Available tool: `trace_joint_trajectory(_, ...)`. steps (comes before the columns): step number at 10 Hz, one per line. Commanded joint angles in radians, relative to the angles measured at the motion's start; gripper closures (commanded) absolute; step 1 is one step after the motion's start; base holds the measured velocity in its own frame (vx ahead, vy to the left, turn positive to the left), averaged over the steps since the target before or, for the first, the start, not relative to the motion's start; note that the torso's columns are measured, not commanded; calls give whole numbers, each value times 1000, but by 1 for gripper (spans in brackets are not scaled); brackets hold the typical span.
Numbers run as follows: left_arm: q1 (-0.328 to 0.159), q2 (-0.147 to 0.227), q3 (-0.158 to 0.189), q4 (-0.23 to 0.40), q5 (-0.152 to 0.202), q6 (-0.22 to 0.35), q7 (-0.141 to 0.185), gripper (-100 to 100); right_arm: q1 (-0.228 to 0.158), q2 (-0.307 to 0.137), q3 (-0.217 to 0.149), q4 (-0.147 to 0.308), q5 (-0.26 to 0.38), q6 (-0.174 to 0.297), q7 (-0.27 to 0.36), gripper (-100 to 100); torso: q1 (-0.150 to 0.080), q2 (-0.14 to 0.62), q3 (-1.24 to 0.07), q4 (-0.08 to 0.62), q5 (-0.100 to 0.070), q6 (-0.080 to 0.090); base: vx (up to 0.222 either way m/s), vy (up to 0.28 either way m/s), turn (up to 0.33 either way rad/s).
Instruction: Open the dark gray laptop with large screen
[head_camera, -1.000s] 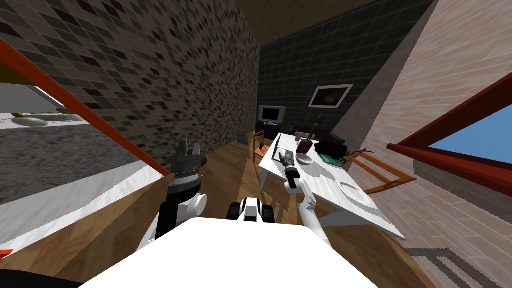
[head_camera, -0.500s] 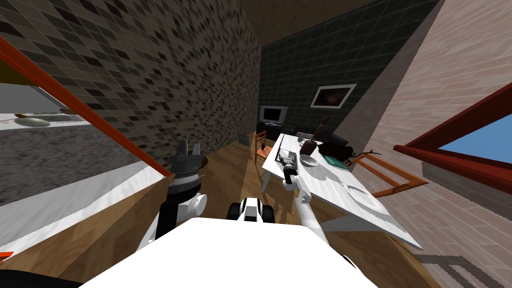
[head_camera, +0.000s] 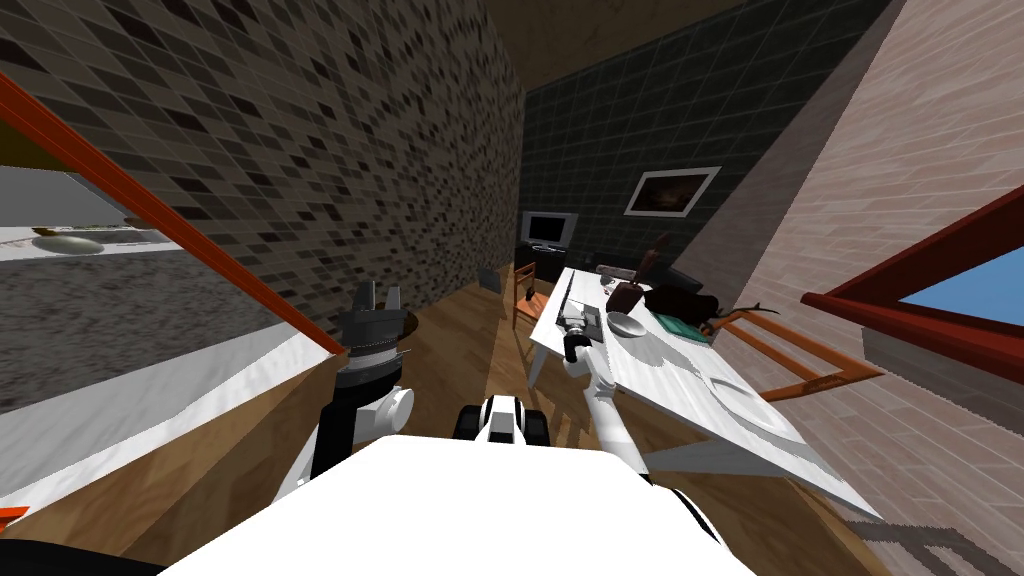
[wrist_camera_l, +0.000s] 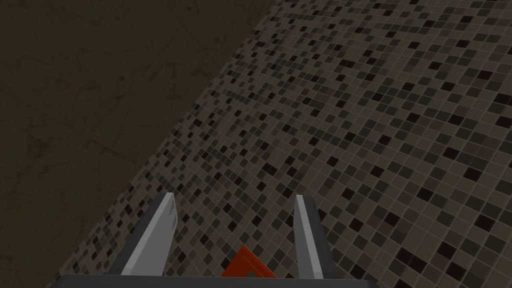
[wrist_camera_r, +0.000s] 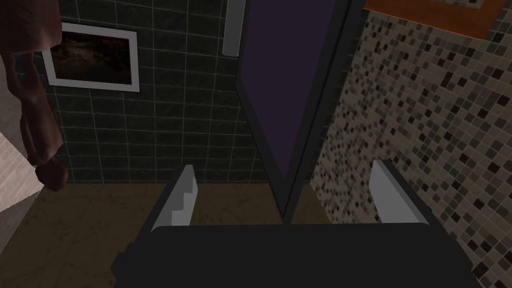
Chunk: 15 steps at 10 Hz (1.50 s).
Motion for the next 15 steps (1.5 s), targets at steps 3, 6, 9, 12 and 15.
trace_joint_trajectory(3, 0, 0, 0, 0, 0, 0, 0, 0, -55, 1, 0, 83, 100, 75, 62, -100, 0, -1, 0, 0, 0, 0, 36, 55, 6)
trace_joint_trajectory(6, 0, 0, 0, 0, 0, 0, 0, 0, -92, -5, 1, 137, 165, 127, 104, -100, 2, -1, -1, 0, 1, 0, 35, 57, 9)
trace_joint_trajectory(9, 0, 0, 0, 0, 0, 0, 0, 0, -137, -25, 2, 201, 244, 188, 155, -100, 0, -1, 0, 0, 0, 0, 43, 48, 11)
trace_joint_trajectory(12, 0, 0, 0, 0, 0, 0, 0, 0, -171, -55, 3, 249, 304, 235, 194, -100, 2, 1, 0, 0, 1, 0, 33, 66, 9)
trace_joint_trajectory(15, 0, 0, 0, 0, 0, 0, 0, 0, -166, -51, 2, 245, 301, 227, 181, 100, -2, 1, 0, 0, -1, 0, 6, 10, 1)
